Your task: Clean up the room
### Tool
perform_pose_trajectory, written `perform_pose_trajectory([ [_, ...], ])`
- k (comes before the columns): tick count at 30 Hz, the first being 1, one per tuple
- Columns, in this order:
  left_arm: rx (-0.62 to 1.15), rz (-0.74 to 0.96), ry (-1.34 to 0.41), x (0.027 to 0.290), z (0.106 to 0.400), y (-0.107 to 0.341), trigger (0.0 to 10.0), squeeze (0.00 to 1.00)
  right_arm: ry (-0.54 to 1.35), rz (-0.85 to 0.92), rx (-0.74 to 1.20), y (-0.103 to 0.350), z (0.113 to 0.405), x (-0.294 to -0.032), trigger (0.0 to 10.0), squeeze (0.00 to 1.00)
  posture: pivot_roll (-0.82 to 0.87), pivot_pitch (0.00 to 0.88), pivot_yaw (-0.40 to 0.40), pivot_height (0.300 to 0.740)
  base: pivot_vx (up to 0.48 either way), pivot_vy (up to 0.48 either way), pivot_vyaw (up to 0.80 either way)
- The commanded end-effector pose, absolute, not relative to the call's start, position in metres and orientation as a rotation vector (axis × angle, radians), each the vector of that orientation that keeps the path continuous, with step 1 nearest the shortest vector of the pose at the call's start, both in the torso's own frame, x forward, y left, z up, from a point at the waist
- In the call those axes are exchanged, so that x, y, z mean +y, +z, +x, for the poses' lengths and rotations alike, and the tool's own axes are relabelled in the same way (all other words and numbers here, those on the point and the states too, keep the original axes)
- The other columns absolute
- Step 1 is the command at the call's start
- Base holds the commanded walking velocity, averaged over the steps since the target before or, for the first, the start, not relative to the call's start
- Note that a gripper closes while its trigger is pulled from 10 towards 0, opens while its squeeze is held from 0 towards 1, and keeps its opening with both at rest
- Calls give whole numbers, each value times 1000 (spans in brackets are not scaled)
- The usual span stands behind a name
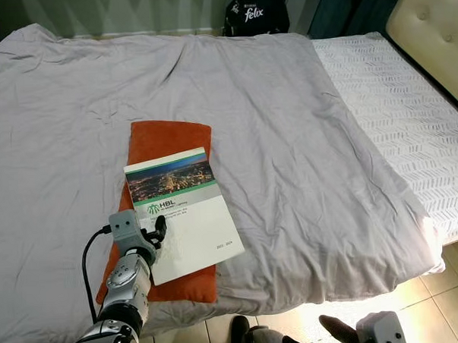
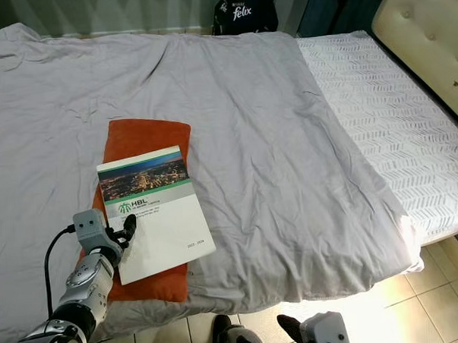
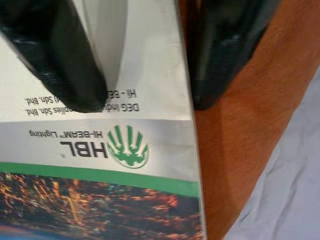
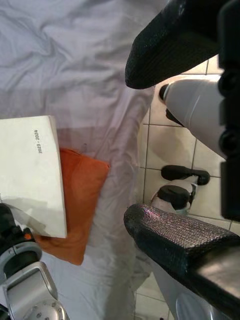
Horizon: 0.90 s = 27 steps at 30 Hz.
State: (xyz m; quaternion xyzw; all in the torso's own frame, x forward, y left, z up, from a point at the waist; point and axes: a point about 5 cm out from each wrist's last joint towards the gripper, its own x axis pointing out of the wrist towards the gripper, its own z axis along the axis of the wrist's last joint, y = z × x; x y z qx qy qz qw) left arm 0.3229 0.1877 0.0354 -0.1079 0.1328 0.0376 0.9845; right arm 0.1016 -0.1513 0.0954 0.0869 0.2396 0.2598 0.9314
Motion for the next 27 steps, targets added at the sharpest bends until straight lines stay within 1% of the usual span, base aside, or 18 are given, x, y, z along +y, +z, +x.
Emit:
perform_pose_trajectory([
  [1, 344, -188, 36, 176, 313, 20, 0, 0, 538, 176, 501, 98, 98, -152, 10000, 0, -285, 279, -161, 740, 0, 0, 0],
  [3, 323, -79, 47, 178, 313, 22, 0, 0, 537, 177, 506, 97, 97, -152, 10000, 0, -279, 280, -156, 740, 0, 0, 0],
  [5, 331, -49, 33, 174, 311, 19, 0, 0, 539, 179, 514, 96, 97, -151, 10000, 0, -279, 279, -156, 740, 0, 0, 0],
  [7, 351, -80, 31, 172, 308, 16, 0, 0, 540, 180, 517, 96, 97, -151, 10000, 0, -280, 280, -155, 740, 0, 0, 0],
  [11, 430, -265, 54, 169, 301, 3, 0, 0, 542, 181, 523, 95, 96, -151, 10000, 0, -286, 279, -156, 740, 0, 0, 0],
  [13, 442, -316, 66, 168, 299, 1, 0, 0, 540, 181, 525, 95, 95, -151, 10000, 0, -287, 280, -156, 740, 0, 0, 0],
  [16, 470, -454, 90, 167, 295, -5, 0, 0, 541, 181, 530, 94, 94, -151, 10000, 0, -289, 279, -157, 740, 0, 0, 0],
  [17, 470, -454, 90, 167, 295, -5, 0, 0, 541, 181, 530, 94, 94, -151, 10000, 0, -289, 279, -157, 740, 0, 0, 0],
  [20, 461, -613, 145, 170, 294, -7, 0, 0, 541, 182, 535, 94, 93, -151, 10000, 0, -296, 276, -159, 740, 0, 0, 0],
  [24, 447, -627, 137, 170, 295, -5, 0, 0, 537, 180, 543, 93, 91, -153, 10000, 0, -294, 268, -157, 740, 0, 0, 0],
  [25, 438, -603, 117, 168, 296, -3, 0, 0, 536, 180, 545, 92, 91, -153, 10000, 0, -293, 266, -155, 740, 0, 0, 0],
  [26, 405, -520, 62, 167, 300, 2, 0, 0, 534, 178, 546, 91, 91, -153, 10000, 0, -282, 255, -148, 740, 0, 0, 0],
  [27, 405, -520, 62, 167, 300, 2, 0, 0, 534, 178, 546, 91, 91, -153, 10000, 0, -282, 255, -148, 740, 0, 0, 0],
])
